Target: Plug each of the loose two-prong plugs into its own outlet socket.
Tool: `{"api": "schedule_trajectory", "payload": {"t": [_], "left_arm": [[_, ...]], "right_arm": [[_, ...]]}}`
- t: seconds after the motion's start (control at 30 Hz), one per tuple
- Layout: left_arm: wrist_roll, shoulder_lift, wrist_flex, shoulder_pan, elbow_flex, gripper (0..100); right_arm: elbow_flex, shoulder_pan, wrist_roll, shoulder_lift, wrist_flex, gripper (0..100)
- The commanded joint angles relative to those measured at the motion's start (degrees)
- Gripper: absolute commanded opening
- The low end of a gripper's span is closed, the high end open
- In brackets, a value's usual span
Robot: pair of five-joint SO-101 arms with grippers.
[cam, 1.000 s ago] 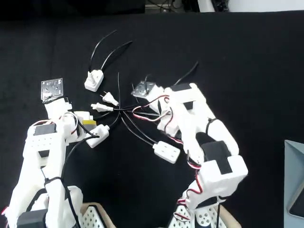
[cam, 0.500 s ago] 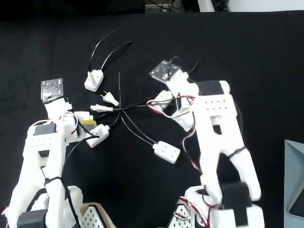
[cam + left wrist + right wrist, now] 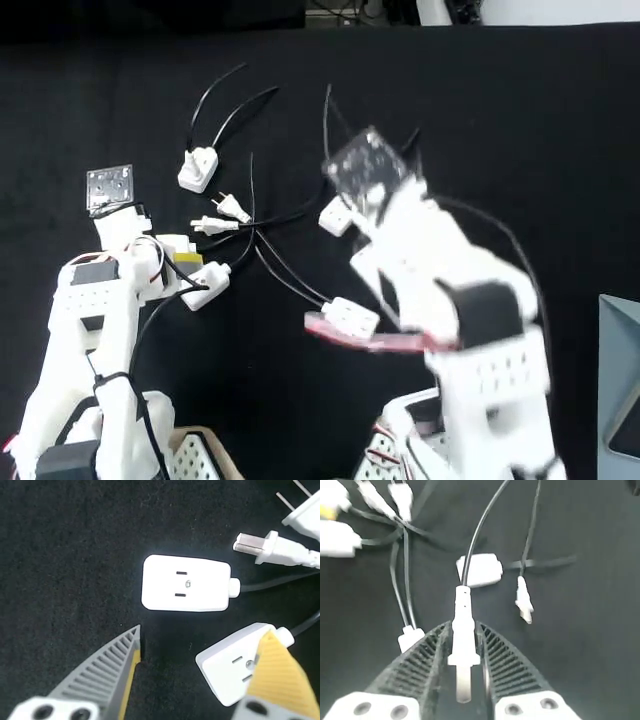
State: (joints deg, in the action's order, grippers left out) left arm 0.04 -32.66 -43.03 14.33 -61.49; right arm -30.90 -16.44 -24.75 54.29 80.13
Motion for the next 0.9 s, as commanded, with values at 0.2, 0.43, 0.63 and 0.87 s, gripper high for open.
{"api": "schedule_trajectory", "payload": {"t": [0.2,0.43,0.63,0.87], "left_arm": [[0.62,-1.32,0.88,-1.01,0.75,35],[1.05,-1.41,0.35,-6.99,3.47,35],[6.59,-6.77,0.35,-7.34,5.23,35],[13.19,-20.31,0.35,-14.73,4.0,35]], "right_arm": [[-28.26,-11.16,12.75,20.79,-27.87,1.1],[-45.49,-19.43,18.9,31.16,-44.4,1.1],[-48.13,-20.66,23.47,31.69,-44.75,1.2],[-48.4,-22.95,24.18,31.6,-43.16,1.3]]}}
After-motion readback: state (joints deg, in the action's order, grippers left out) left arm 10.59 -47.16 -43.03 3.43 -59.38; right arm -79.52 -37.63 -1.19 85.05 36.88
